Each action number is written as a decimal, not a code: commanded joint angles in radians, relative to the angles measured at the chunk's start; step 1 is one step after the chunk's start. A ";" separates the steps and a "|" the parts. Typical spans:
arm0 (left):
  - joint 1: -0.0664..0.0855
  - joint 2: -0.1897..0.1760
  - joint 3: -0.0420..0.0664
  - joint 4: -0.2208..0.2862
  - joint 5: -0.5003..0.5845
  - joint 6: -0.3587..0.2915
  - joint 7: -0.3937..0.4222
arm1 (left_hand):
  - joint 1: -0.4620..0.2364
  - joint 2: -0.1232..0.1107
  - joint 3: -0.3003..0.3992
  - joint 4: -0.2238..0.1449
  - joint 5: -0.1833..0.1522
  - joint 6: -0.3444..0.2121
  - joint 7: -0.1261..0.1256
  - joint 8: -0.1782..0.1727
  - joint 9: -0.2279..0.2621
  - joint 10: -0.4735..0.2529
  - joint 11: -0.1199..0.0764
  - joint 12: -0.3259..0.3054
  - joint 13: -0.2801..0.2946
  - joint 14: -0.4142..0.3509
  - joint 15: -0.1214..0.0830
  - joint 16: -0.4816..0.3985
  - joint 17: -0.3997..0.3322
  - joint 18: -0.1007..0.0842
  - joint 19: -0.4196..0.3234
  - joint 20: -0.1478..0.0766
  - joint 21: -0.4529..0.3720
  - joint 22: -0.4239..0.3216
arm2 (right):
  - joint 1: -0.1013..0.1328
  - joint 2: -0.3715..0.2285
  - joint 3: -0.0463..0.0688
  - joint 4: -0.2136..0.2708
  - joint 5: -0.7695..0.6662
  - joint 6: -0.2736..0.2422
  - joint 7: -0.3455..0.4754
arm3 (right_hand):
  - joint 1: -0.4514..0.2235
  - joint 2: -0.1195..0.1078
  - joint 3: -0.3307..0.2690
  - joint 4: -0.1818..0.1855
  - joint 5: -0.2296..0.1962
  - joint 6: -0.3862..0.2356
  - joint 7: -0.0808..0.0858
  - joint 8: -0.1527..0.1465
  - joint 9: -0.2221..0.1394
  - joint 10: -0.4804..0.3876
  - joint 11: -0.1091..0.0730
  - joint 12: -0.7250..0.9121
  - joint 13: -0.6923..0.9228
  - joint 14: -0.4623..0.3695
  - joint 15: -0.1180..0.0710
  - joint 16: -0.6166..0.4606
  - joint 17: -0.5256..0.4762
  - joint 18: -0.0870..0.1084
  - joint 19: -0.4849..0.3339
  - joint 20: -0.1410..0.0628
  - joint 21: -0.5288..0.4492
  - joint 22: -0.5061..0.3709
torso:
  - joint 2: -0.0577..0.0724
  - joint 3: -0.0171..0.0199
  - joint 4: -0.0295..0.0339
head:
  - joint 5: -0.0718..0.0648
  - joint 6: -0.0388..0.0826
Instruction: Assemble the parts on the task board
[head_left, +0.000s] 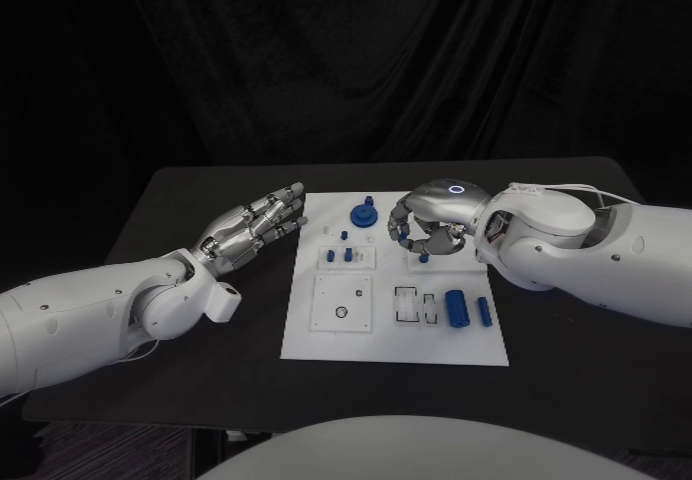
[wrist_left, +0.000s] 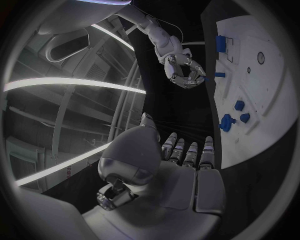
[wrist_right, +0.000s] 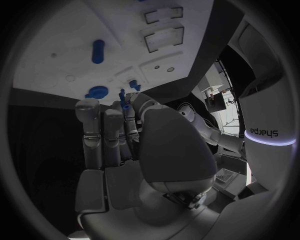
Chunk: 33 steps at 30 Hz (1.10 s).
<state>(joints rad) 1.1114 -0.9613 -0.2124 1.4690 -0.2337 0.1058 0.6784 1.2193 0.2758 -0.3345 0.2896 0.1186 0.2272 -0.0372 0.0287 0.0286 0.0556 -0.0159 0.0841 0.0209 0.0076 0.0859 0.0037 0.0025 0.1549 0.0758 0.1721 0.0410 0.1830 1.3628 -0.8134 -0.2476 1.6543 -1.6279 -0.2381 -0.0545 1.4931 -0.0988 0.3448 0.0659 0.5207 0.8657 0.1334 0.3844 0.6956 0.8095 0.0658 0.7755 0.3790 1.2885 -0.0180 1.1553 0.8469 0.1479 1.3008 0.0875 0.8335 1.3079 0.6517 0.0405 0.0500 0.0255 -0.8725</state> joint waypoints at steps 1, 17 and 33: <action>-0.002 0.003 0.001 -0.001 0.008 0.009 0.090 | -0.005 0.003 -0.001 0.003 -0.005 -0.001 0.007 0.001 0.001 -0.002 0.008 0.006 0.001 0.000 0.008 0.000 0.000 0.005 0.000 0.009 0.003 0.000 | -0.014 0.015 0.000 0.010 -0.006 0.034 -0.019 | -0.001 0.002 0.006 0.001 -0.007 -0.008 -0.001 -0.004 -0.001 0.008 -0.005 0.000 0.000 0.009 0.002 0.003 -0.001 -0.017 0.000 -0.002 0.002 0.090 | 0.000 -0.0001 0.0001 | 0.013 0.000; -0.023 0.006 0.001 -0.002 0.076 0.024 0.105 | -0.049 0.004 -0.015 0.002 -0.059 0.015 0.021 0.003 0.003 0.004 0.008 0.013 0.002 0.003 0.006 0.001 0.001 0.006 0.002 0.010 0.005 -0.004 | -0.090 0.136 0.000 -0.056 -0.006 0.070 -0.022 | 0.003 -0.002 0.013 -0.005 -0.009 -0.016 0.005 -0.012 -0.009 -0.004 0.004 -0.010 -0.002 0.017 0.009 0.014 0.015 -0.018 0.003 0.002 0.010 0.091 | 0.000 -0.0003 0.0001 | 0.044 0.000; -0.028 0.012 0.001 -0.003 0.078 0.027 0.096 | -0.032 0.010 0.003 0.001 -0.017 0.028 0.039 0.005 0.005 0.003 0.002 0.012 0.002 0.002 0.005 0.000 0.001 0.006 0.001 0.007 0.005 -0.008 | -0.127 0.183 0.001 -0.092 -0.006 0.059 -0.026 | 0.003 -0.005 0.014 -0.007 -0.009 -0.018 0.008 -0.016 -0.013 -0.007 0.008 -0.013 -0.002 0.024 0.012 0.023 0.028 -0.020 0.007 0.005 0.023 0.094 | 0.000 -0.0004 0.0001 | 0.048 0.000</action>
<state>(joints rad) 1.0849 -0.9509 -0.2124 1.4636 -0.1680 0.1208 0.6785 1.1817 0.2830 -0.3370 0.2894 0.0955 0.2542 -0.0029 0.0287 0.0325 0.0557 -0.0085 0.0931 0.0219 0.0112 0.0894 0.0037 0.0039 0.1546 0.0759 0.1791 0.0409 0.1760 1.2393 -0.6312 -0.2476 1.5608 -1.6283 -0.1835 -0.0611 1.4903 -0.1016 0.3518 0.0588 0.5132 0.8517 0.1403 0.3735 0.6838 0.8055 0.0700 0.7656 0.3767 1.3064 -0.0070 1.1731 0.8745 0.1480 1.3044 0.0912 0.8521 1.3076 0.6515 0.0401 0.0500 0.0724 -0.8725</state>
